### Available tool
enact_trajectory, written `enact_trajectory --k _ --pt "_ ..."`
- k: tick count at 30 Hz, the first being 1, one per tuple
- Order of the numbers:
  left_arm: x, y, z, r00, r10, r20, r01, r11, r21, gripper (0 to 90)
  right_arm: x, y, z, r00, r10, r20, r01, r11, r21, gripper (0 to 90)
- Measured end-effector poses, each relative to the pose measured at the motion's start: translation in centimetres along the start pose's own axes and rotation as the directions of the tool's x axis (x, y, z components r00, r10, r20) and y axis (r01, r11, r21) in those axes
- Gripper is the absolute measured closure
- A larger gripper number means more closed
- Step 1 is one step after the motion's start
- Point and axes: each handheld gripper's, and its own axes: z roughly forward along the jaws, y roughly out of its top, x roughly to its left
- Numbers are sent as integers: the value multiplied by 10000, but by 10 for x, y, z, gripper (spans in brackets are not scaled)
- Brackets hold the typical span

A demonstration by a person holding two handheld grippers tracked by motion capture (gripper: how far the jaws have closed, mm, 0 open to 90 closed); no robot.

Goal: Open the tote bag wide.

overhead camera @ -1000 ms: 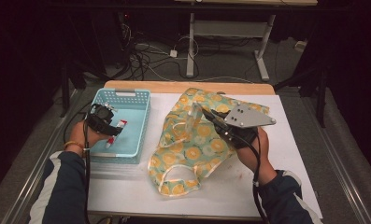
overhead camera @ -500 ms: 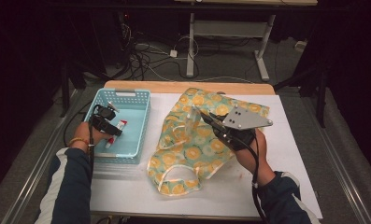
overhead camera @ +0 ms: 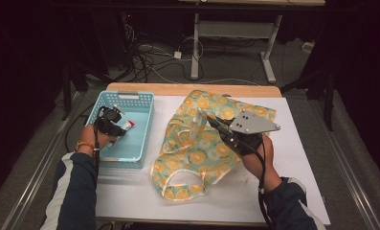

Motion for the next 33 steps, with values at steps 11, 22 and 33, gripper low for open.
enact_trajectory --k 11,22,33 --pt "-20 -10 -45 9979 644 45 -603 9541 -2935 703 -3 1 -3 9994 1 357 1 10000 -45 897" --pt "-68 -37 -87 9824 1831 358 -1358 8336 -5354 703 -5 4 -2 9984 25 570 -28 10000 44 899" --pt "-145 -60 -111 9041 4205 762 -2881 7314 -6180 703 -8 6 -3 9966 85 816 -90 9999 64 899"
